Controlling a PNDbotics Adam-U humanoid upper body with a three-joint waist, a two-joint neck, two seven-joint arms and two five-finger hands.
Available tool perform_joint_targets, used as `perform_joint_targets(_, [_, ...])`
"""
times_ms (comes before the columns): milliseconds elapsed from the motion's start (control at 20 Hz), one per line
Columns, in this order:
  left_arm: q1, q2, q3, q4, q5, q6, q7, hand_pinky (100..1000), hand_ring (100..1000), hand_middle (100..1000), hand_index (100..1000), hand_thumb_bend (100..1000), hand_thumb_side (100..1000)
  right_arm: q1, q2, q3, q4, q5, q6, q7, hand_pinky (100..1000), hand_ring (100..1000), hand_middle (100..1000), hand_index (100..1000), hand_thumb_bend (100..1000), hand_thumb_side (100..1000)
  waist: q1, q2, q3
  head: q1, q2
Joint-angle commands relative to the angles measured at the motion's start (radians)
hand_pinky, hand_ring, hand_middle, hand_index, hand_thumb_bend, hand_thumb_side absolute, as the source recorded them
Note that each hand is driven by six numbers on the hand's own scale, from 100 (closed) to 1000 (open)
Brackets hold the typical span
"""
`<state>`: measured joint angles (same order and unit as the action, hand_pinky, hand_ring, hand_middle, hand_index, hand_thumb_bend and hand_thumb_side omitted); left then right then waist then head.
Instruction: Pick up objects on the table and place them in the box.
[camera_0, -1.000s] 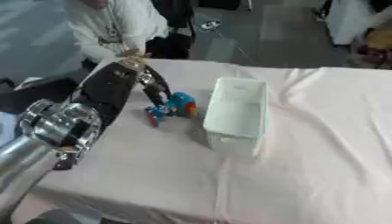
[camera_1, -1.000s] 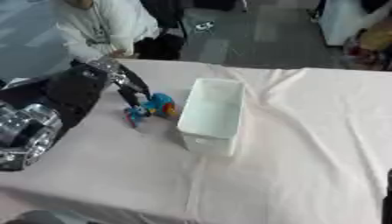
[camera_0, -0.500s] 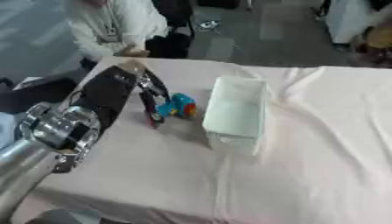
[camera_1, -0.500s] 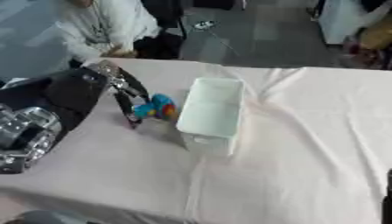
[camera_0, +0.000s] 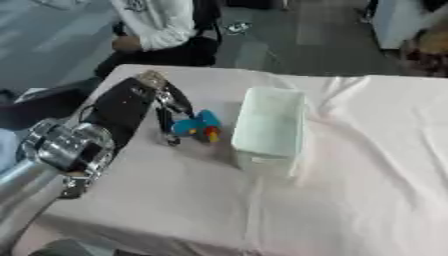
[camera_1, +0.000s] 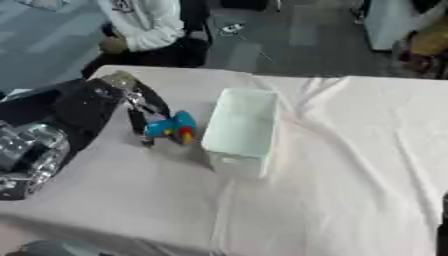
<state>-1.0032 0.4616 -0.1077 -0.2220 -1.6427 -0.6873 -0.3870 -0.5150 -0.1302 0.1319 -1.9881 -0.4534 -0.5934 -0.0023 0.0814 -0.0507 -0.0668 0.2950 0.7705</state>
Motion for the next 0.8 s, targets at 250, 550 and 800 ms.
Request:
perform_joint_targets(250, [-0.008,0.023,-0.001,-0.006,-0.050,-0.006,0.046,609,831,941,1000,526,510,-0.020,-0.003,-0.004,-0.012,0.005,-0.001,-0.001,314,375,461,617,100,1000,-0.002,-0.006,-0.001,0.004,-0.001])
perform_joint_targets(550, [0.003,0.022,-0.012,-0.022,-0.107,0.003,0.120,342,578,699,1000,515,442,-0.021,-0.002,-0.004,-0.012,0.005,-0.001,-0.001,315,376,461,617,100,1000,-0.002,-0.006,-0.003,0.007,-0.001])
perform_joint_targets(800, [0.018,0.021,-0.016,-0.026,-0.161,0.008,0.221,107,436,500,890,219,455,-0.021,-0.002,-0.005,-0.012,0.004,-0.002,-0.001,314,376,461,617,100,1000,-0.002,-0.005,-0.003,0.008,-0.001])
